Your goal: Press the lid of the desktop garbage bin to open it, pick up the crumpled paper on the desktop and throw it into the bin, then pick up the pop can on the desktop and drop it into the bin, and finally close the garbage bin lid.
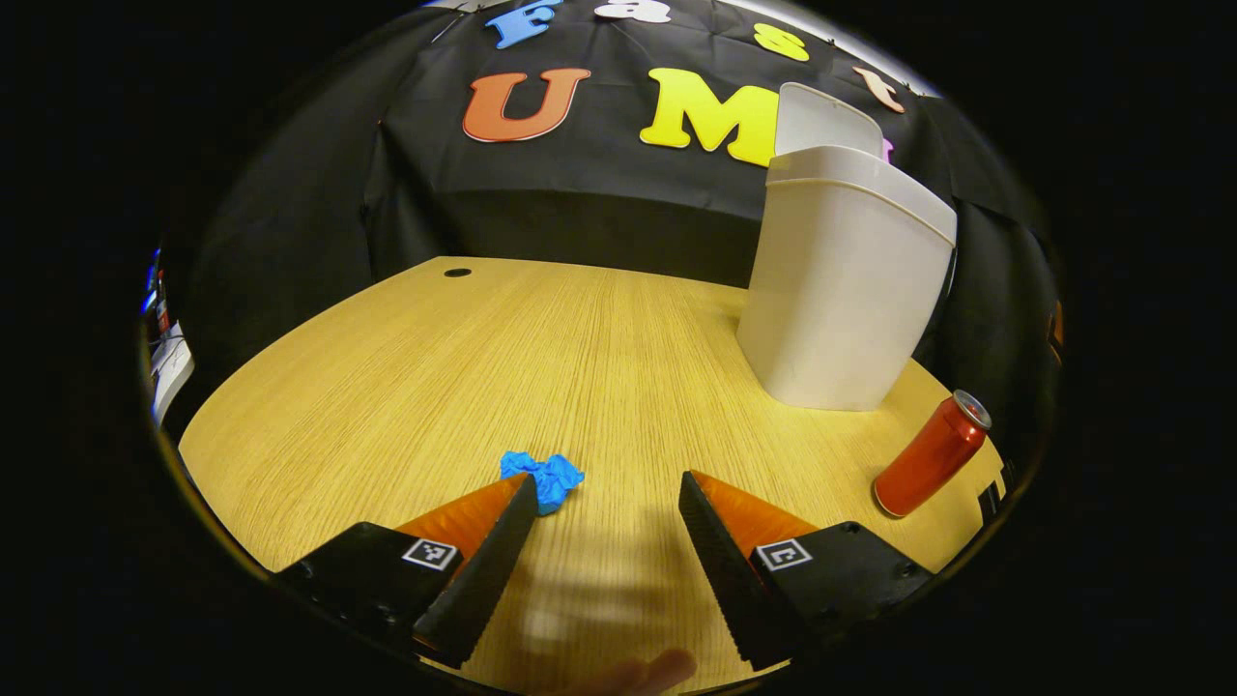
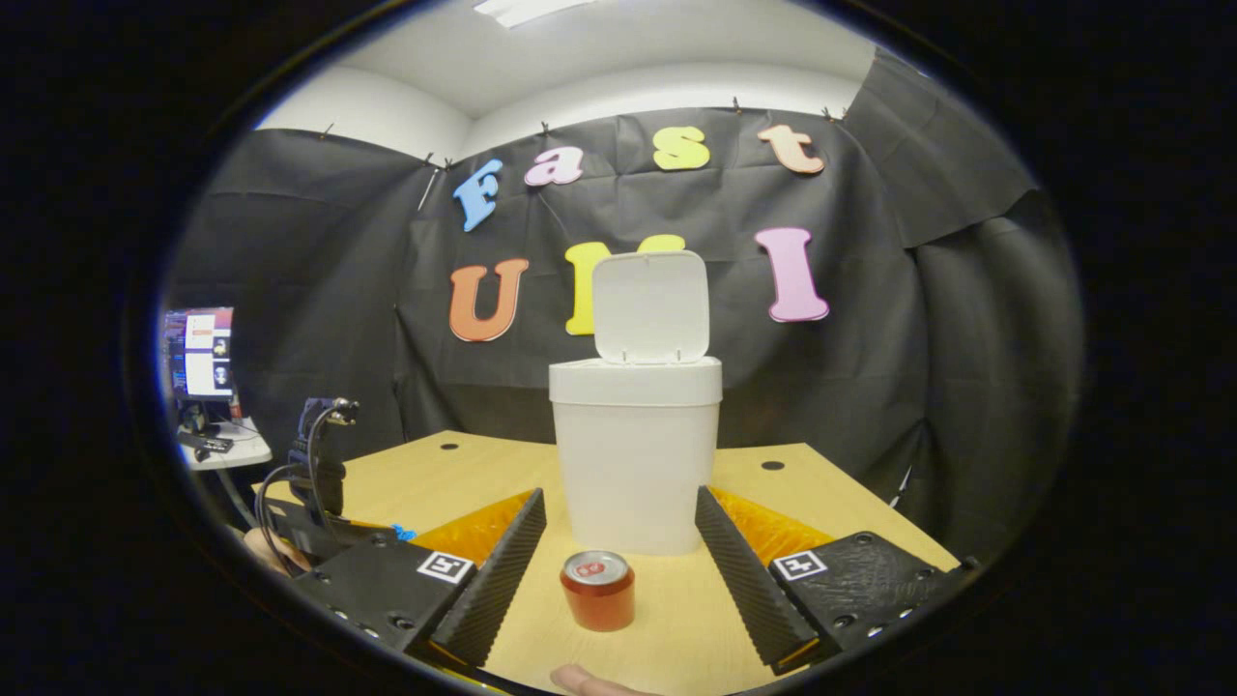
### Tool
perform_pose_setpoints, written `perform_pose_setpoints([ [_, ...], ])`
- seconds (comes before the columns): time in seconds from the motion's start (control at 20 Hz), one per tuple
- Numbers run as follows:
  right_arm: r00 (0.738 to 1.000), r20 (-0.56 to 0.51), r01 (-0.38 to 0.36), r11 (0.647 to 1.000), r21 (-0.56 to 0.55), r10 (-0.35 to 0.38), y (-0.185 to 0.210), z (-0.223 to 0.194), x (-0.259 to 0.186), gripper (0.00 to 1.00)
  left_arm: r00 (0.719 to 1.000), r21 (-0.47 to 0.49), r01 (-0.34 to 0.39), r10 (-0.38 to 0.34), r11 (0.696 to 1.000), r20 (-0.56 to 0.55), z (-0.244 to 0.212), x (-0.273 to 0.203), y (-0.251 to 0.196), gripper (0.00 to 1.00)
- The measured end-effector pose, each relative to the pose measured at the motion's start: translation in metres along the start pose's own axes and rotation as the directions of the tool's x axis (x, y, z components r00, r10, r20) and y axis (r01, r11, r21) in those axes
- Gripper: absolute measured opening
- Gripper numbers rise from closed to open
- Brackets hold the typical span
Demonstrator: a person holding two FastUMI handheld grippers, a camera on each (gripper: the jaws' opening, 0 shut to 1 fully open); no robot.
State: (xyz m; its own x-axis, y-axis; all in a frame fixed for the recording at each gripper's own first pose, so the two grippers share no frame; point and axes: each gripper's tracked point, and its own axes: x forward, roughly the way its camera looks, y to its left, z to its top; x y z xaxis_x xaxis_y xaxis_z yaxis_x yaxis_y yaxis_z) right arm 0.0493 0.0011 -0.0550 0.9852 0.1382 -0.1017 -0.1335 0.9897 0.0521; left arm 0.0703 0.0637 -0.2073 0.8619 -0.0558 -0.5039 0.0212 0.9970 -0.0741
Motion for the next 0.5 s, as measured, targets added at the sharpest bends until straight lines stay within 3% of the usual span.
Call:
perform_pose_setpoints([
  [0.1, 1.0, -0.01, -0.006, 1.0, 0.004, 0.006, 0.002, -0.006, 0.0, 0.94, 1.0, 0.018, 0.003, -0.003, 1.0, -0.002, -0.001, 0.005, -0.002, 0.95],
  [0.25, 0.999, -0.034, -0.011, 1.0, 0.0, 0.011, 0.003, -0.016, 0.005, 0.96, 1.0, 0.059, 0.006, -0.008, 0.998, 0.028, 0.002, 0.006, -0.008, 0.93],
  [0.5, 0.998, -0.054, -0.032, 0.999, -0.003, 0.032, 0.008, -0.022, 0.009, 0.97, 0.989, 0.074, -0.144, 0.142, 0.987, 0.028, 0.004, 0.006, 0.028, 0.9],
])
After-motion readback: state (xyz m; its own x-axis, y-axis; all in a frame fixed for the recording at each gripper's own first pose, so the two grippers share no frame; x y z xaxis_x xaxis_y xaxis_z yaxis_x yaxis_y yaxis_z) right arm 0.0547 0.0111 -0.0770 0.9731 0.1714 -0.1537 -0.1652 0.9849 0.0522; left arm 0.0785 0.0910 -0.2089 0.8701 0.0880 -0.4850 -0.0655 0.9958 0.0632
